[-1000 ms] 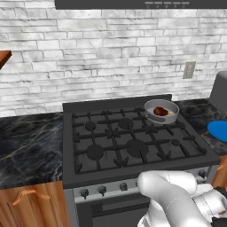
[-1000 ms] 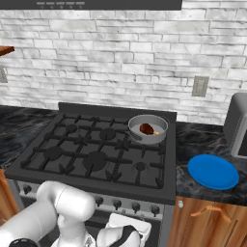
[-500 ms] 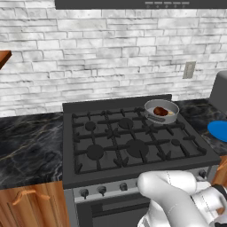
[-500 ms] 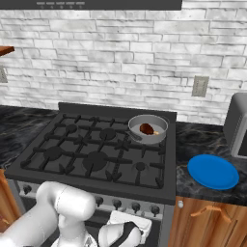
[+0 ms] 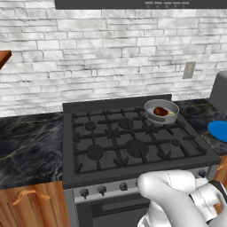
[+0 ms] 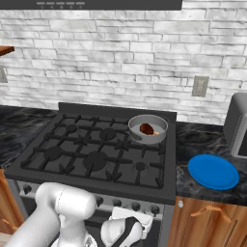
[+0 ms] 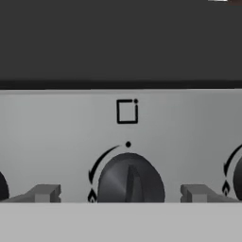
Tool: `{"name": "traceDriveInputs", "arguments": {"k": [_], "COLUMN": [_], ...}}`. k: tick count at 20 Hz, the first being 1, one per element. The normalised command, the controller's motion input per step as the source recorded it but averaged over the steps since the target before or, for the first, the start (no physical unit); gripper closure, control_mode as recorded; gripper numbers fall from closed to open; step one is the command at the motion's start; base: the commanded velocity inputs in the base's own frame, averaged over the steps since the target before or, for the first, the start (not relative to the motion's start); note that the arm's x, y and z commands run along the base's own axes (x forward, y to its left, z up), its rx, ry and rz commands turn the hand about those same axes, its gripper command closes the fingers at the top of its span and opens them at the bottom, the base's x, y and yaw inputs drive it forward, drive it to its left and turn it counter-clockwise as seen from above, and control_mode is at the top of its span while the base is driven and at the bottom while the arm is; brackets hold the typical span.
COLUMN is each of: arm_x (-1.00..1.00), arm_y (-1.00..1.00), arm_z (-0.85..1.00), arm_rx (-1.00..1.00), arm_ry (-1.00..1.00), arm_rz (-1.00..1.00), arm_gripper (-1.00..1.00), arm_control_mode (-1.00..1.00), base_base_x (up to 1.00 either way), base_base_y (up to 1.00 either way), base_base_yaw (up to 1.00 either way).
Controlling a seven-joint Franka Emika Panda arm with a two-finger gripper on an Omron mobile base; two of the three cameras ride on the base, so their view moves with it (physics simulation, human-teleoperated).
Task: Retrieve the frozen meat and place it in the pot on a burner. Then turn the burner on.
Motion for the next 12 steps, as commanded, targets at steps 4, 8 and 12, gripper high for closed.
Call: {"name": "traceDriveInputs", "arguments": {"k": [4, 8, 12], "arm_x": [0.07, 0.0, 0.02], "arm_y": [0.0, 0.0, 0.0], "arm_z": [-0.03, 0.0, 0.0], "arm_rx": [0.0, 0.0, 0.0], "arm_ry": [-0.02, 0.0, 0.0], "arm_rz": [0.0, 0.0, 0.0], "arm_gripper": [-1.0, 1.0, 1.0], "arm_control_mode": [-1.0, -1.0, -1.0], "base_base_x": [0.0, 0.0, 0.0], "base_base_y": [0.0, 0.0, 0.0], "base_base_yaw": [0.0, 0.0, 0.0]}}
